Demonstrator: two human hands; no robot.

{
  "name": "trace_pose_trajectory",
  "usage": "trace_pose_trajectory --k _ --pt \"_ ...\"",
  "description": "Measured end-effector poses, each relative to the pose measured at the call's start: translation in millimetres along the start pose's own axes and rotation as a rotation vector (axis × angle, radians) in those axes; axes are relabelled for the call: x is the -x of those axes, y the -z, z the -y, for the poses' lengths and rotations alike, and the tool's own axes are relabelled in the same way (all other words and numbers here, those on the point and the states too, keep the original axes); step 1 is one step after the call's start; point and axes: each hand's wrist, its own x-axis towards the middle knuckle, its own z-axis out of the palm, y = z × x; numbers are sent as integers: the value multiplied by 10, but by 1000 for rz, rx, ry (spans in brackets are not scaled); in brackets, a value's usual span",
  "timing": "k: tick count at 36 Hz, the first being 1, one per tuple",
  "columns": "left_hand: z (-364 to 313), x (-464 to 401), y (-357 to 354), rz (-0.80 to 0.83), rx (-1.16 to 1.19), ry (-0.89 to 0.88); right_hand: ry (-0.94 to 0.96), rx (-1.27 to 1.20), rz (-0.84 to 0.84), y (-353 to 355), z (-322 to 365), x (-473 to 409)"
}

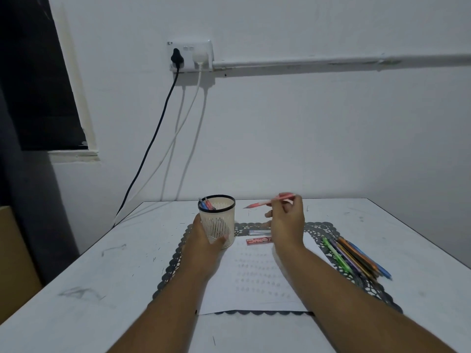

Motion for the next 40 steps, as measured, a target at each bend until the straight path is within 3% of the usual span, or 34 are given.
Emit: trace_pose_trajectory --k 5,11,25,40 --pt "-18 25 8 4 14 -18 262 89 66 -46 181 -46" --pt "-56 53 10 21 58 -32 373 190 127 -177 326 -143" --pt "-89 85 17 25 68 -86 496 631 347 -554 421 -145" --pt "0 12 6 -44 -6 -111 432 948 438 -723 215 -91"
